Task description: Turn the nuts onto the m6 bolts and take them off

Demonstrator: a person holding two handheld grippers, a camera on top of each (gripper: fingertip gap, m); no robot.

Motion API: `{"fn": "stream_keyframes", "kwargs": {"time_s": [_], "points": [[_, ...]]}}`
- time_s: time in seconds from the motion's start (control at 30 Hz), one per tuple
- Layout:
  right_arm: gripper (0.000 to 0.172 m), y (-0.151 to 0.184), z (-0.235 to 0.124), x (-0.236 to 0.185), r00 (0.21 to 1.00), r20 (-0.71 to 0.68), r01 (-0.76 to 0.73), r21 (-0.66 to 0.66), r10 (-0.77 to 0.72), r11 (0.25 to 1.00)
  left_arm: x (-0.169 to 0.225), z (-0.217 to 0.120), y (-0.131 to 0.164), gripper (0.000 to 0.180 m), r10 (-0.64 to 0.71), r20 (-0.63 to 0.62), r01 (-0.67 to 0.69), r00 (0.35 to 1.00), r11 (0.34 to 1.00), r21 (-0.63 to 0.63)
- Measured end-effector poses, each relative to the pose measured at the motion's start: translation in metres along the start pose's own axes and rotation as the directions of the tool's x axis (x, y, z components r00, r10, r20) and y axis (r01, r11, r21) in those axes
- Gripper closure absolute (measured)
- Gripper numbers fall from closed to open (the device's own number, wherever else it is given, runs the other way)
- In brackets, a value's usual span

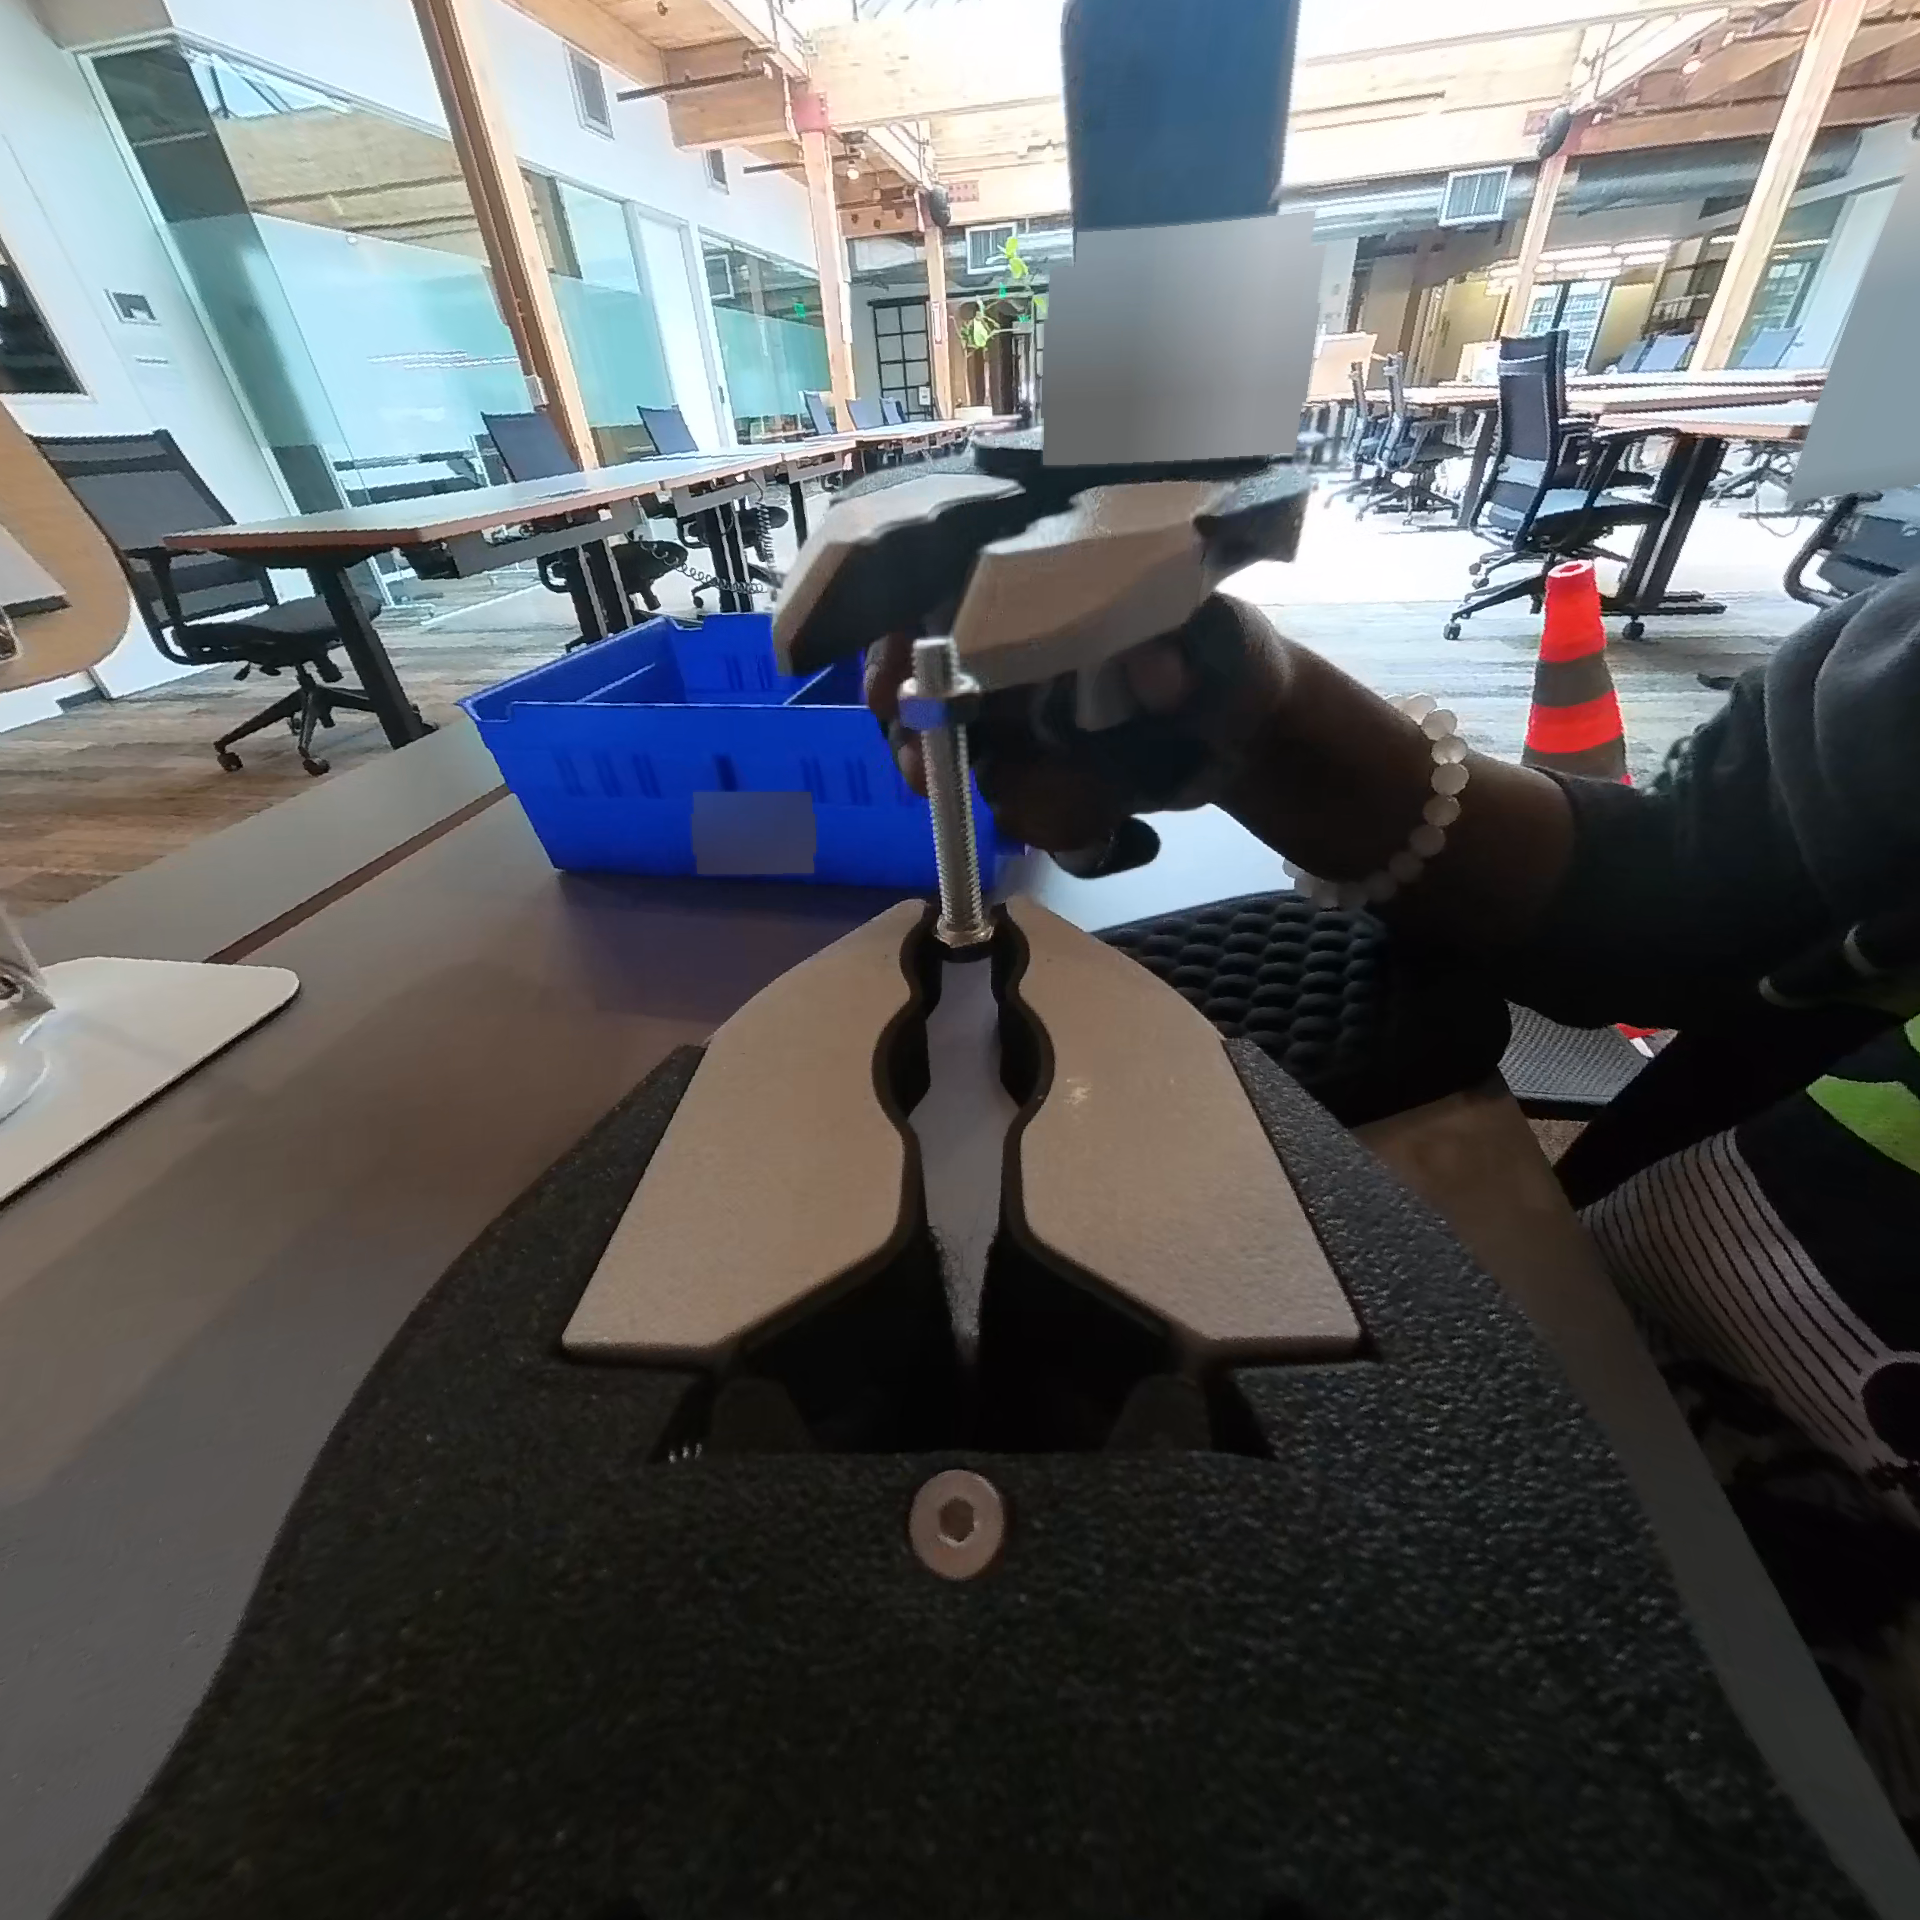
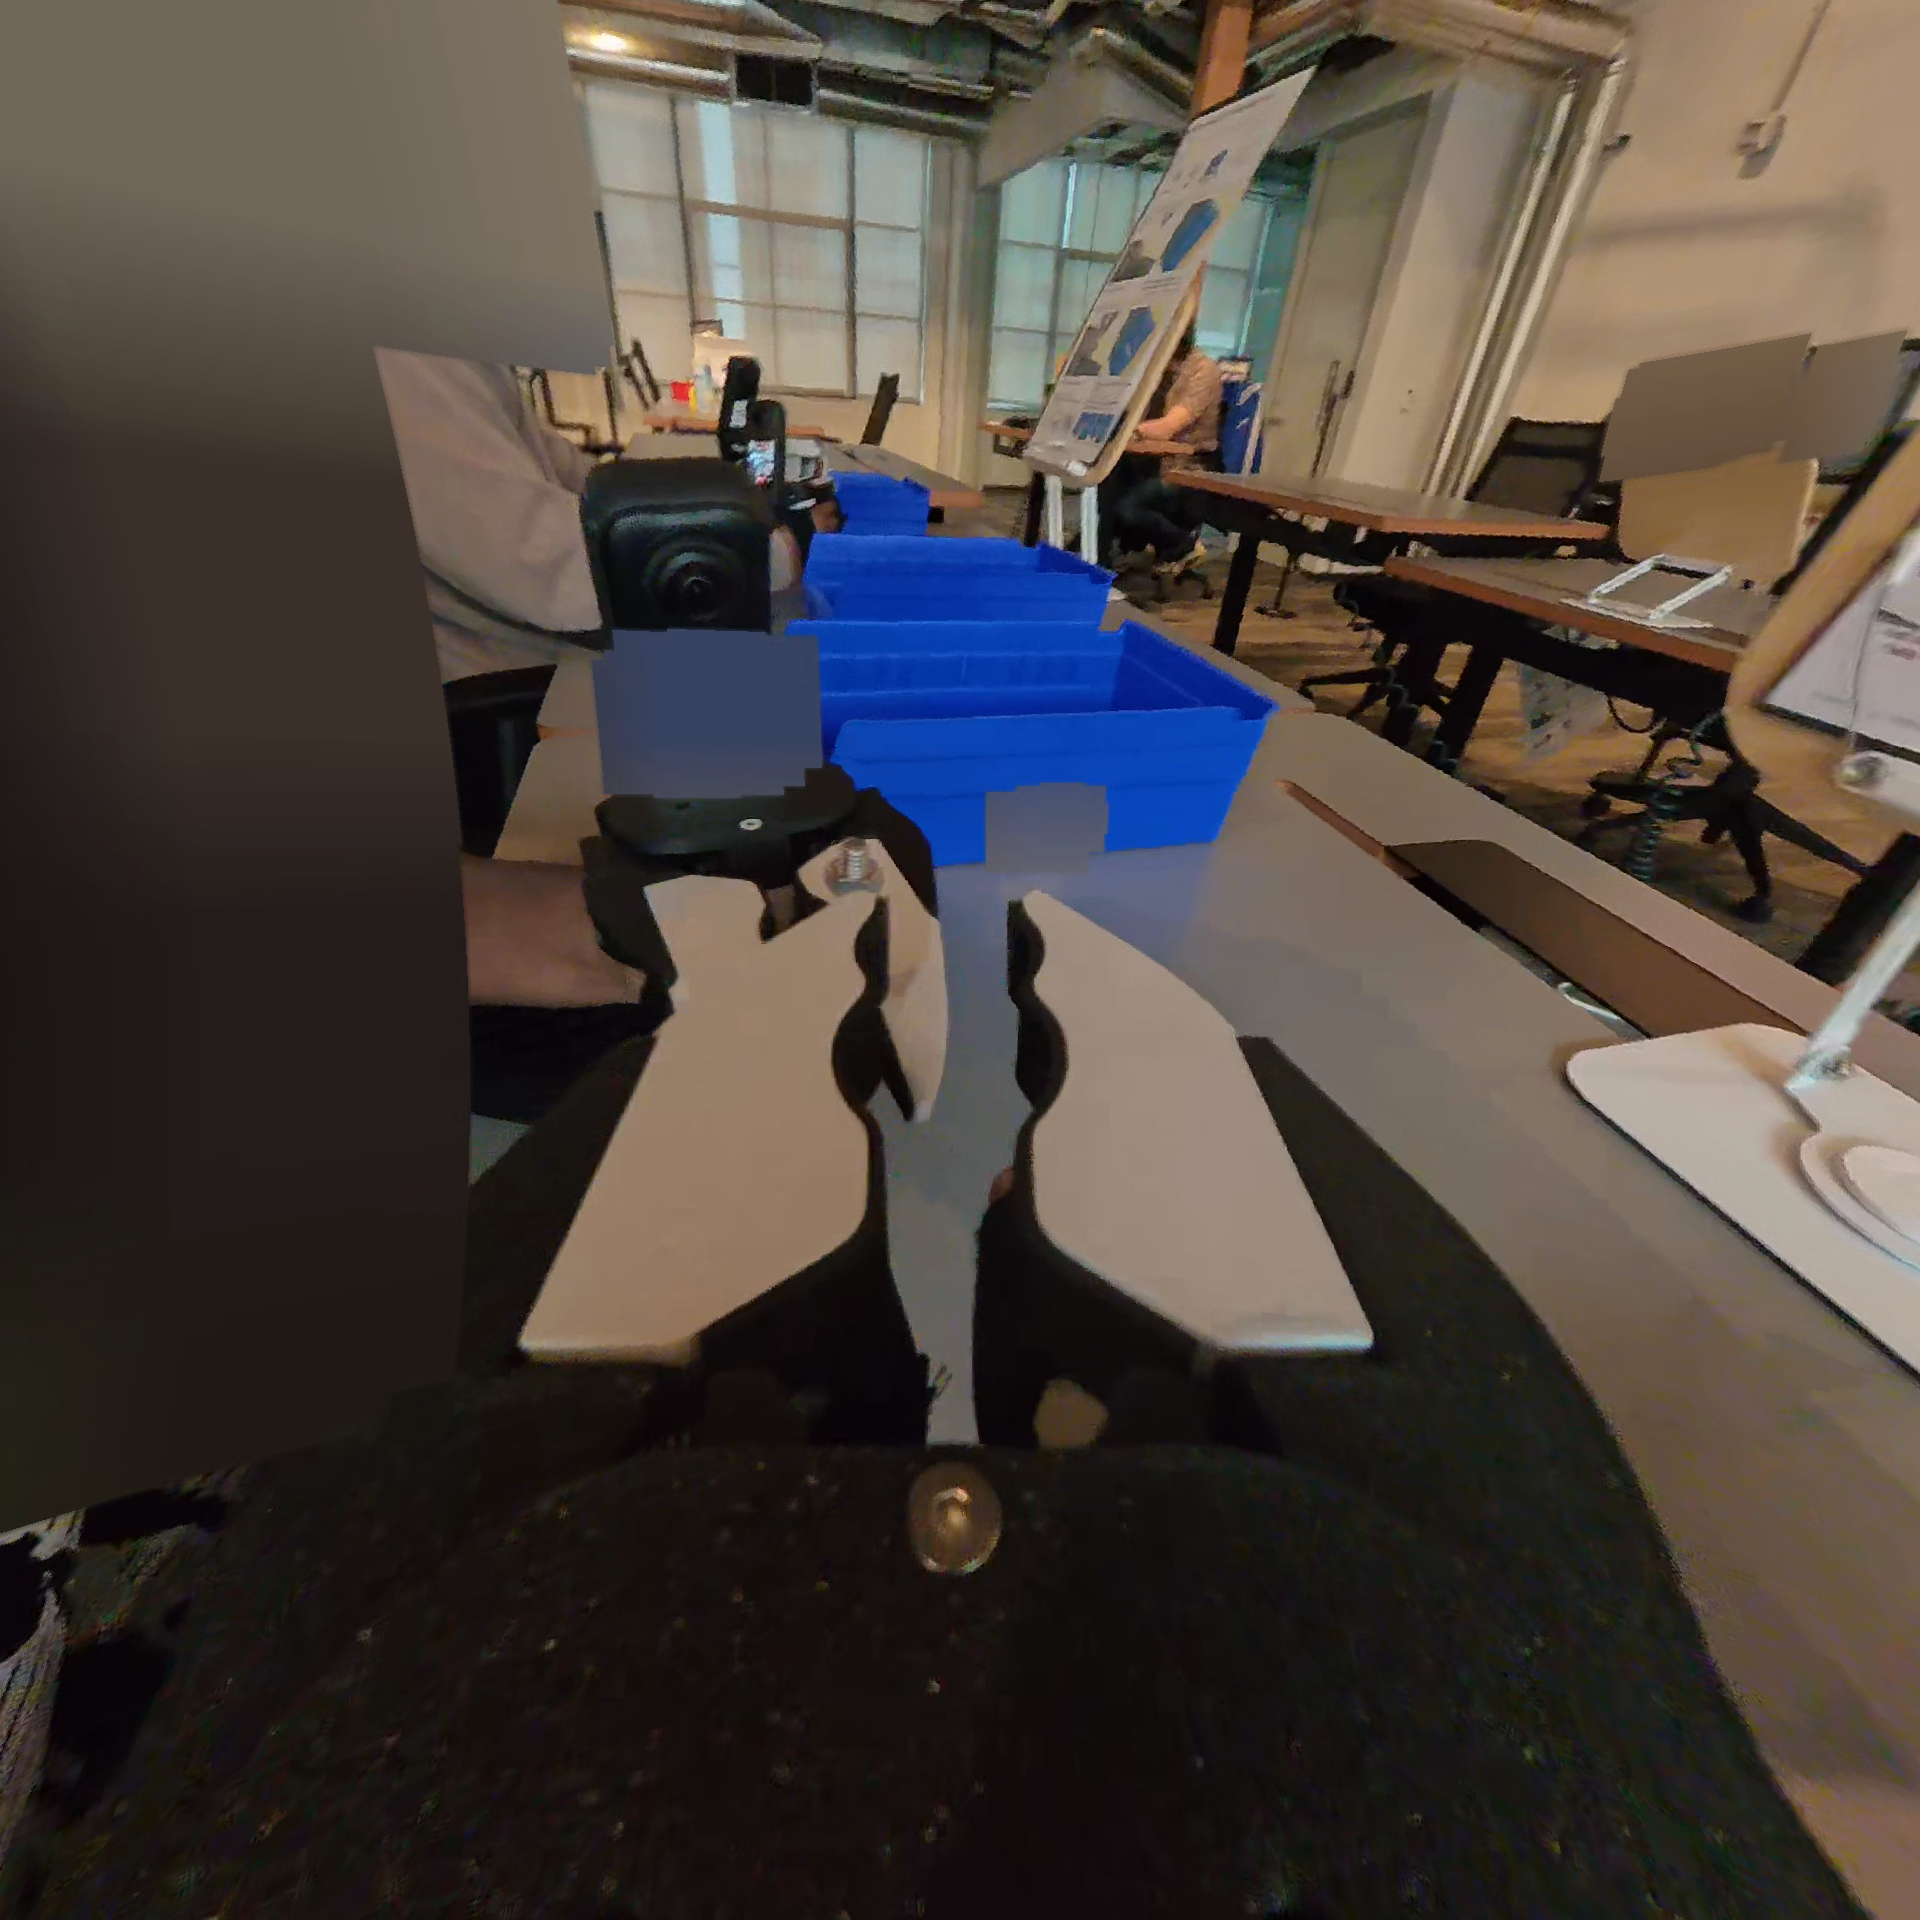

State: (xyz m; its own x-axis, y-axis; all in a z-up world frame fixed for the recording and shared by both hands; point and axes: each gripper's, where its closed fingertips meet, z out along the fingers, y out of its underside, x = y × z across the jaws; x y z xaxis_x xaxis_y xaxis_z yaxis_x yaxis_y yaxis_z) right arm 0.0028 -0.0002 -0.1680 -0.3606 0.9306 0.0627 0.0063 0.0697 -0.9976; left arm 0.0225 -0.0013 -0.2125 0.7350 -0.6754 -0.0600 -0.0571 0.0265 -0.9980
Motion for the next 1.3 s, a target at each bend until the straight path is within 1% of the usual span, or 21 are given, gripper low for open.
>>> {"fn": "stream_keyframes", "kwargs": {"time_s": [0.07, 0.1, 0.2, 0.23, 0.33, 0.4, 0.47, 0.53, 0.6, 0.7, 0.73, 0.77, 0.9, 0.97, 1.03, 1.1, 1.13, 1.3], "points": [[0.151, -0.002, -0.004, 0.001, 1.0, 0.005, -0.014, 0.025, 0.014, 1.0, -0.001, 0.0, 0.001, 0.172, 0.0, 0.002, 0.0, 1.0, 1.0, -0.002], [0.148, -0.003, -0.002, -0.002, 1.0, 0.022, -0.018, 0.025, 0.017, 1.0, 0.0, 0.0, 0.001, 0.172, 0.0, 0.002, 0.0, 1.0, 1.0, -0.003], [0.138, 0.0, 0.01, -0.011, 0.999, 0.045, 0.009, -0.008, -0.009, 1.0, 0.001, 0.001, 0.002, 0.172, 0.004, -0.001, -0.004, 1.0, 1.0, -0.01], [0.137, 0.001, 0.012, -0.012, 0.999, 0.04, 0.018, -0.015, -0.018, 1.0, 0.001, 0.002, 0.002, 0.172, 0.006, -0.002, -0.006, 1.0, 1.0, -0.01], [0.141, -0.001, 0.006, -0.005, 1.0, 0.025, -0.002, 0.005, 0.002, 1.0, 0.0, 0.001, 0.0, 0.172, 0.005, 0.002, -0.005, 1.0, 1.0, -0.002], [0.148, -0.003, 0.0, 0.001, 1.0, 0.005, -0.017, 0.027, 0.017, 0.999, -0.001, 0.0, -0.001, 0.172, 0.001, 0.006, -0.001, 1.0, 1.0, 0.005], [0.149, -0.006, 0.001, -0.002, 1.0, 0.017, -0.011, 0.038, 0.01, 0.999, -0.001, 0.0, 0.0, 0.172, -0.001, 0.007, 0.001, 1.0, 1.0, 0.004], [0.143, -0.004, 0.008, -0.009, 0.999, 0.046, 0.003, 0.024, -0.004, 1.0, -0.001, 0.001, 0.0, 0.172, -0.001, 0.004, 0.001, 1.0, 1.0, 0.002], [0.141, 0.0, 0.012, -0.011, 0.999, 0.042, 0.019, 0.003, -0.019, 1.0, 0.0, 0.001, 0.0, 0.172, 0.0, 0.002, 0.0, 1.0, 1.0, 0.002], [0.145, 0.0, 0.006, -0.005, 0.999, 0.033, -0.001, 0.015, 0.0, 1.0, -0.001, 0.0, -0.001, 0.172, -0.004, 0.005, 0.004, 1.0, 1.0, 0.008], [0.152, -0.001, 0.003, -0.001, 1.0, 0.016, -0.011, 0.027, 0.01, 1.0, -0.001, 0.0, -0.001, 0.172, -0.007, 0.005, 0.007, 1.0, 1.0, 0.012], [0.152, -0.003, 0.001, 0.0, 1.0, 0.014, -0.013, 0.04, 0.012, 0.999, -0.002, 0.0, -0.001, 0.172, -0.008, 0.006, 0.008, 1.0, 1.0, 0.012], [0.145, -0.001, 0.009, -0.011, 0.998, 0.055, 0.01, 0.022, -0.011, 1.0, -0.001, 0.001, 0.0, 0.172, -0.003, 0.004, 0.003, 1.0, 1.0, 0.005], [0.143, 0.001, 0.013, -0.012, 0.998, 0.053, 0.023, 0.005, -0.024, 1.0, 0.0, 0.001, 0.0, 0.172, 0.0, 0.003, 0.0, 1.0, 1.0, 0.006], [0.146, 0.001, 0.009, -0.008, 0.999, 0.041, 0.019, 0.012, -0.019, 1.0, -0.001, 0.0, -0.001, 0.172, 0.001, 0.005, -0.001, 1.0, 1.0, 0.01], [0.153, -0.001, 0.003, -0.001, 1.0, 0.021, -0.004, 0.036, 0.003, 0.999, -0.002, -0.001, -0.003, 0.172, -0.002, 0.01, 0.002, 1.0, 1.0, 0.019], [0.153, -0.003, 0.001, -0.001, 1.0, 0.023, -0.009, 0.048, 0.008, 0.999, -0.003, -0.001, -0.002, 0.172, -0.002, 0.013, 0.002, 1.0, 1.0, 0.019], [0.141, -0.002, 0.012, -0.012, 0.998, 0.054, 0.015, 0.024, -0.016, 1.0, -0.001, 0.0, -0.001, 0.172, -0.001, 0.009, 0.001, 1.0, 1.0, 0.011]]}}
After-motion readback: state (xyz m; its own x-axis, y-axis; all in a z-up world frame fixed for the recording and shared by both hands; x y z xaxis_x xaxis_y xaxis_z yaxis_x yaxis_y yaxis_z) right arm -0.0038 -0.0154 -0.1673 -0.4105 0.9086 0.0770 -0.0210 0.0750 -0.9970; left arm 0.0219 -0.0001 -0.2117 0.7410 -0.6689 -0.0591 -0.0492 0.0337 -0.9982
